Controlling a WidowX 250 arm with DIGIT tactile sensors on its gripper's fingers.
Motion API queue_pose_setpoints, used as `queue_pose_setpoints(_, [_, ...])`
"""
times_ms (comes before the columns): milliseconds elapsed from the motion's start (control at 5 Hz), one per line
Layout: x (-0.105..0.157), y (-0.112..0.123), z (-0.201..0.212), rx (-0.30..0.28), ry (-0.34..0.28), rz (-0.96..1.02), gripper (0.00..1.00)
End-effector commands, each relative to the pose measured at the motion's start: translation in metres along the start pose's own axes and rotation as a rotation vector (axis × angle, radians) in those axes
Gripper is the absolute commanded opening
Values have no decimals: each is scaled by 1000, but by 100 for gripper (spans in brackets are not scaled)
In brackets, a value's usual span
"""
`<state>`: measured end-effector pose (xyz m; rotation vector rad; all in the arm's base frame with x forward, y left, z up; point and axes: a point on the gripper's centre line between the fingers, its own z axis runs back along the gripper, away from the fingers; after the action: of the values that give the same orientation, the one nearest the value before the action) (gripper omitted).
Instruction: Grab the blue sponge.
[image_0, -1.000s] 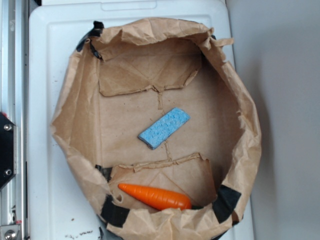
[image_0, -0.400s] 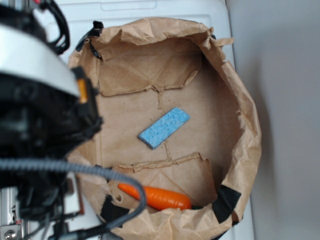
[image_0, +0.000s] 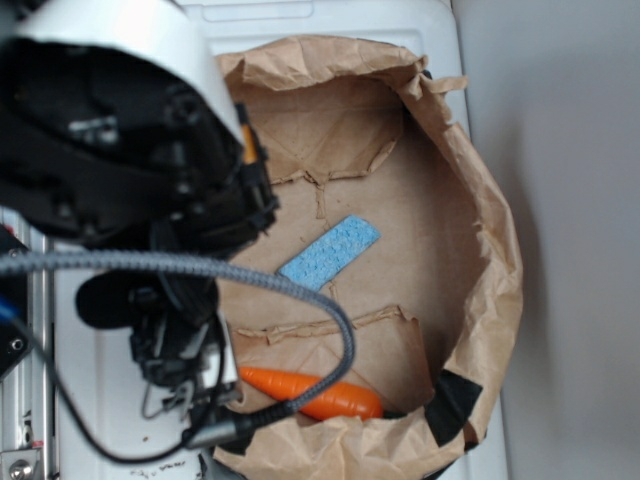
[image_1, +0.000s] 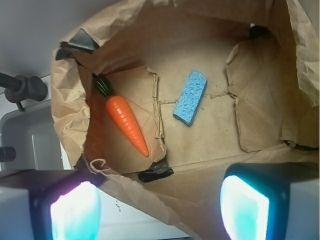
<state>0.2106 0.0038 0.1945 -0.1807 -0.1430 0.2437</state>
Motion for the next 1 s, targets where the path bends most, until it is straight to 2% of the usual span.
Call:
queue_pose_setpoints(0, [4,3,8,-2,-30,16,100])
queue_pose_setpoints(200, [4,3,8,-2,-30,16,100])
queue_pose_setpoints(400, [13,-6,-28,57,-75,25,100])
queue_pose_setpoints(600, [31,-4,-73,88,-70,40,100])
queue_pose_setpoints(800, [40,-1,-87,80,-99,57,100])
